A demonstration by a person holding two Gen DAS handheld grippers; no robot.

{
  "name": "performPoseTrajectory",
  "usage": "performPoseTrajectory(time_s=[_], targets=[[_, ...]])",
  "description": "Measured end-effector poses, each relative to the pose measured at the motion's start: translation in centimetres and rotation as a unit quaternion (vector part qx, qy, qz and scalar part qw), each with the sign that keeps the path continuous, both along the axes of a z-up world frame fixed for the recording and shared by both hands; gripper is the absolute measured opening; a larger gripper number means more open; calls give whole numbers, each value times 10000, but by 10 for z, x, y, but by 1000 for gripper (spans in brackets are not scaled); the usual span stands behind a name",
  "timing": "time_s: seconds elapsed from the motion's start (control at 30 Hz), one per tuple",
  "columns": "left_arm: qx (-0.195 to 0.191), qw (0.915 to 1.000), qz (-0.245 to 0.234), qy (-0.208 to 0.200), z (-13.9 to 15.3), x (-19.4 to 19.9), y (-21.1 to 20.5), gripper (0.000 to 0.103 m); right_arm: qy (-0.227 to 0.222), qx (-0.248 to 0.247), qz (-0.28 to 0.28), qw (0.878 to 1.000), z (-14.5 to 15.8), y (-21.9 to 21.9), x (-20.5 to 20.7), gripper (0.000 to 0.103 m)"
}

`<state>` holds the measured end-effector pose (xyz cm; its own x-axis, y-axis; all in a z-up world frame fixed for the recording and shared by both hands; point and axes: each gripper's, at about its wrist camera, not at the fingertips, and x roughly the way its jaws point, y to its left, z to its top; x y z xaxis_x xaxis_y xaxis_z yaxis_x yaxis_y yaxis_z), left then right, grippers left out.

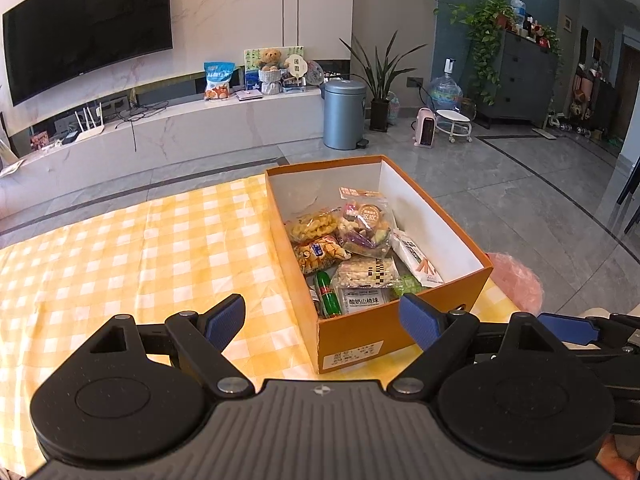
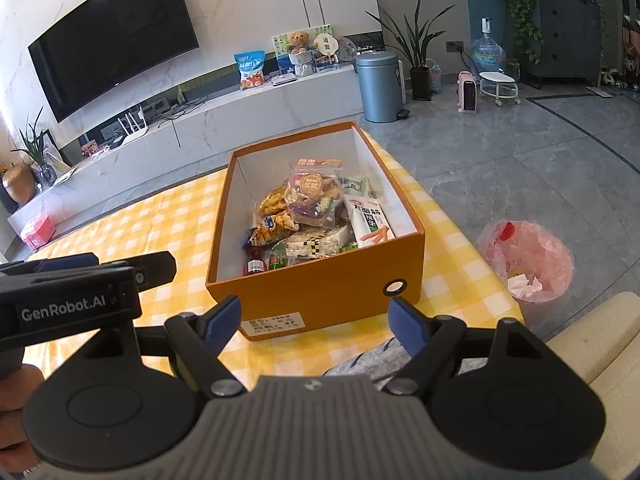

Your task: Organize snacks

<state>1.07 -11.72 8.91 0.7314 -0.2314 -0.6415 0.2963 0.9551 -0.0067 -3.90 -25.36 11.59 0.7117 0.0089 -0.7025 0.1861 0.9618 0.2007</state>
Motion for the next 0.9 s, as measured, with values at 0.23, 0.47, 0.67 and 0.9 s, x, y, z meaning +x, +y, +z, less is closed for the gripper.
performPoseTrajectory(time_s=[0.23, 0.47, 0.67, 0.9], targets=[[-56, 10000, -20, -20, 3, -1, 1, 102, -34, -2, -8, 10000, 0, 0, -1, 79], [7, 10000, 1, -83, 4, -3, -2, 102, -21, -1, 12, 10000, -1, 1, -1, 76], [-41, 10000, -11, -6, 5, -2, -1, 102, -17, -29, 13, 10000, -1, 2, -1, 76], [-56, 10000, 40, 0, 2, -4, -2, 101, -7, -65, 39, 10000, -2, 5, 1, 76]])
